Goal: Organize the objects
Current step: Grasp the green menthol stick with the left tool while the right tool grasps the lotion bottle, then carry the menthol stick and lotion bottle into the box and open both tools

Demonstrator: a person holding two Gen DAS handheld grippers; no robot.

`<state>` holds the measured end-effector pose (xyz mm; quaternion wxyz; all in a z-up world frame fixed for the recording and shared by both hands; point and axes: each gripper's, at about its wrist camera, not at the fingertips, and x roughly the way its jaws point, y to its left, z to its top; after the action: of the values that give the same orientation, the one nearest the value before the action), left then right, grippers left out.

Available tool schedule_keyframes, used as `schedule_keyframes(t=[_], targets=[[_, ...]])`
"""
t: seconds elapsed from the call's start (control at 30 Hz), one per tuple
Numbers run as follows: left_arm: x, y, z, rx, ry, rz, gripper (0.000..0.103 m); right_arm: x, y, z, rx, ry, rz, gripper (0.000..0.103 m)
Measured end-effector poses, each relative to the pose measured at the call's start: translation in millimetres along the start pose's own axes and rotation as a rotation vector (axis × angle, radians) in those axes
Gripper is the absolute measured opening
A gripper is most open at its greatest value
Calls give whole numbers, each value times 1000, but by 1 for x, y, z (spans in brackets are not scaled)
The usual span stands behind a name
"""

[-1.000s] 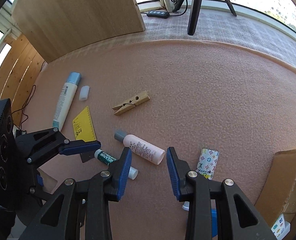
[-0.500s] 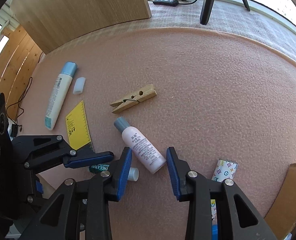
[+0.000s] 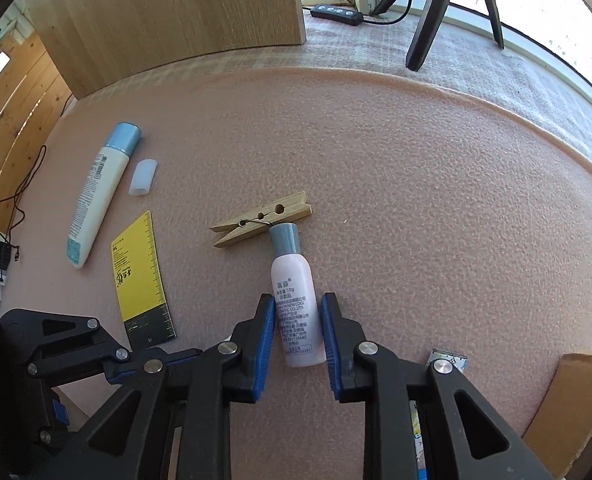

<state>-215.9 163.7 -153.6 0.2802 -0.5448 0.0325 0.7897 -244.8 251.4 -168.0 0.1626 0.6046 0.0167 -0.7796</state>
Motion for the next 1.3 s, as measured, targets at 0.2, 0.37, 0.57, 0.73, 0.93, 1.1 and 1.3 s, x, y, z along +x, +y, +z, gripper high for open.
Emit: schedule_keyframes(t=[0.2, 0.37, 0.57, 0.73, 0.93, 1.1, 1.3], targets=[[-4, 0, -11, -69, -5, -9, 16, -10, -11, -26, 75, -13, 46, 18], [-10, -6, -17, -103, -7, -27, 16, -29, -14, -59, 134, -57, 88, 18], [-24, -25, -14, -90, -42, -18, 16, -70, -23, -97, 188, -138, 116, 18], [-40, -47, -5, -68, -84, -24, 16, -111, -44, -129, 233, -212, 103, 18], [-46, -86, 15, -17, -124, -45, 16, -158, -84, -167, 301, -290, 35, 18], [-40, -127, 37, 36, -145, -73, 16, -184, -121, -205, 365, -321, -41, 18], [-22, -172, 62, 84, -150, -105, 16, -195, -157, -240, 436, -327, -84, 18]])
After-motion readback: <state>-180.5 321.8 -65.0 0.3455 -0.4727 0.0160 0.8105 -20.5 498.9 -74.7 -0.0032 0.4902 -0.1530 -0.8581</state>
